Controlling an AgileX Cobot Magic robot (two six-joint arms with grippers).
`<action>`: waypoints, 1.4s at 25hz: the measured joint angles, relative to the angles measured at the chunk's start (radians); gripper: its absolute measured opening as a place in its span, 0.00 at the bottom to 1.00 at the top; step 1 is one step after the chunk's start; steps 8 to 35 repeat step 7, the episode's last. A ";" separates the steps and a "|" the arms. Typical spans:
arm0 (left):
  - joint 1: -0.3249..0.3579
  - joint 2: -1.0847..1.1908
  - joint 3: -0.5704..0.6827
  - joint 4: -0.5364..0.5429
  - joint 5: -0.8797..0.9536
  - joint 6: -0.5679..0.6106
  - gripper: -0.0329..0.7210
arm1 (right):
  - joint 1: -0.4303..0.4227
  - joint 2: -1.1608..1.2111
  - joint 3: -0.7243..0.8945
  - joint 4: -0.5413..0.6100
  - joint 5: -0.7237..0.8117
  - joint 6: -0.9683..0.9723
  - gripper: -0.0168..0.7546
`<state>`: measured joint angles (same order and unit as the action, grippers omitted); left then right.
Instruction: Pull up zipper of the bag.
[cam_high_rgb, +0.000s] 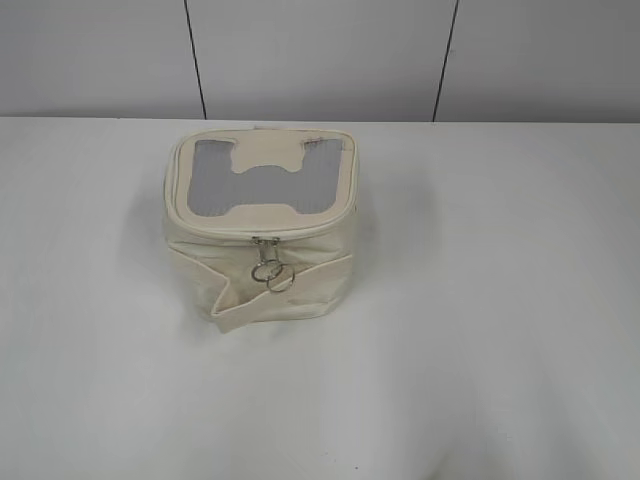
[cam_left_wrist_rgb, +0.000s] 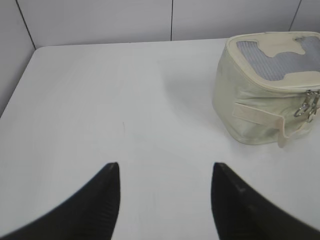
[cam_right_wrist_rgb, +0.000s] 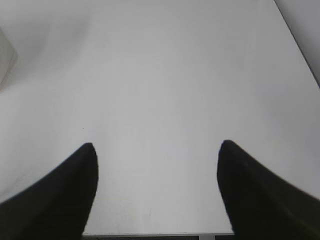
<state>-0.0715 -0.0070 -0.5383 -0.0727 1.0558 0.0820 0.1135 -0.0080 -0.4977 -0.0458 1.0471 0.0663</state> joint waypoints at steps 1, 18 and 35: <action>0.000 0.000 0.000 0.000 0.000 0.000 0.64 | 0.000 0.000 0.000 0.000 0.000 0.000 0.77; 0.000 0.000 0.000 0.000 0.000 0.000 0.64 | 0.000 0.000 0.000 0.000 0.000 -0.001 0.77; 0.000 0.000 0.000 0.000 0.000 0.000 0.64 | 0.000 0.000 0.000 0.000 0.000 -0.001 0.77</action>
